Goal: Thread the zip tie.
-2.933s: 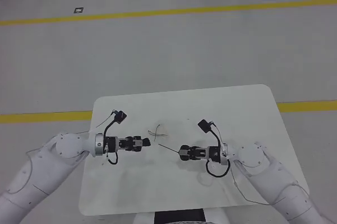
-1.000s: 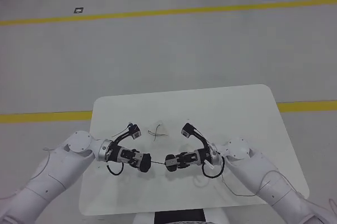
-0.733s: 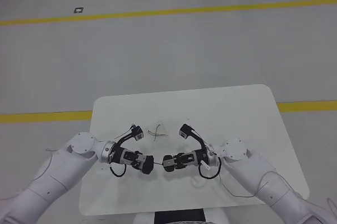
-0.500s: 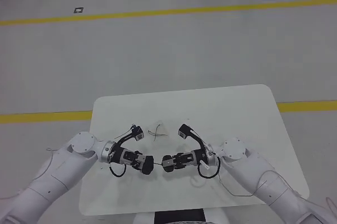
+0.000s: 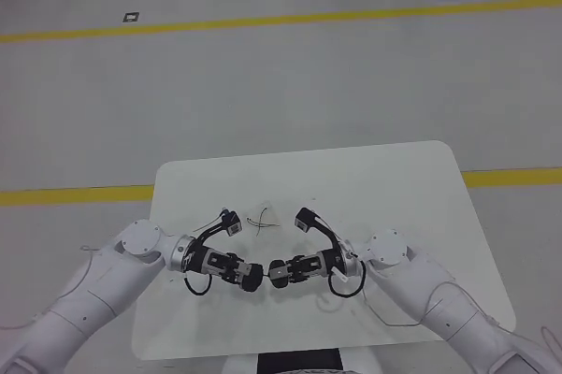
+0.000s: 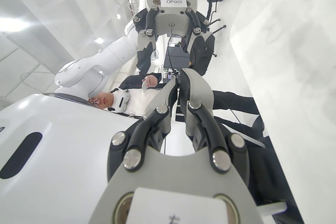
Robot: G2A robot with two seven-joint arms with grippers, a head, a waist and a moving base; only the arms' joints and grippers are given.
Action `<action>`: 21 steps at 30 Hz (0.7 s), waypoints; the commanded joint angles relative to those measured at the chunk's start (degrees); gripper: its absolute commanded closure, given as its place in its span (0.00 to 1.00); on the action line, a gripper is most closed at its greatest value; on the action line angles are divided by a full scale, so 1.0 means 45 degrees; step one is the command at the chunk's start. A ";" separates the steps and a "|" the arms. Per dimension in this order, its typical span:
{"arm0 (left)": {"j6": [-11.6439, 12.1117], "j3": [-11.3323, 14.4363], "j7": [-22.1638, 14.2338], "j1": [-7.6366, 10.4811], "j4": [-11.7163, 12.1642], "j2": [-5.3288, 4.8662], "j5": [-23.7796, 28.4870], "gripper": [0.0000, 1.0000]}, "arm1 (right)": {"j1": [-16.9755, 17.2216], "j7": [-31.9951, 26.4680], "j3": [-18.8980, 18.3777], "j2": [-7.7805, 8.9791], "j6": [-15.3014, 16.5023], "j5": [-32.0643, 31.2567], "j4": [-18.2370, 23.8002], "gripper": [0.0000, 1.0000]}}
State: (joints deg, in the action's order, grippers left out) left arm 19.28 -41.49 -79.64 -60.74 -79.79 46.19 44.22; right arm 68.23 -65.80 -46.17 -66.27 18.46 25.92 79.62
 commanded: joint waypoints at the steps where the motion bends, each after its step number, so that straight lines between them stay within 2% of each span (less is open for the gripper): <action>1: 0.0033 0.0079 0.0000 0.0040 0.0025 0.0002 0.0028 0.56 | -0.0018 -0.0004 0.0015 -0.0009 -0.0016 -0.0009 -0.0027 1.00; 13: 0.0044 0.0470 0.0000 0.0305 0.0138 -0.0030 0.0161 0.64 | -0.0092 0.0041 0.0032 -0.0032 -0.0149 -0.0163 -0.0230 1.00; 21: 0.0044 0.0632 0.0000 0.0447 0.0212 -0.0043 0.0235 0.67 | -0.0099 0.0317 -0.0033 0.0001 -0.0480 -0.0631 -0.0311 1.00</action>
State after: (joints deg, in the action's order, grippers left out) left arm 19.48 -38.76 -79.64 -58.81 -78.94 45.98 45.29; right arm 67.67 -64.40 -46.27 -66.27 16.28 22.87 78.14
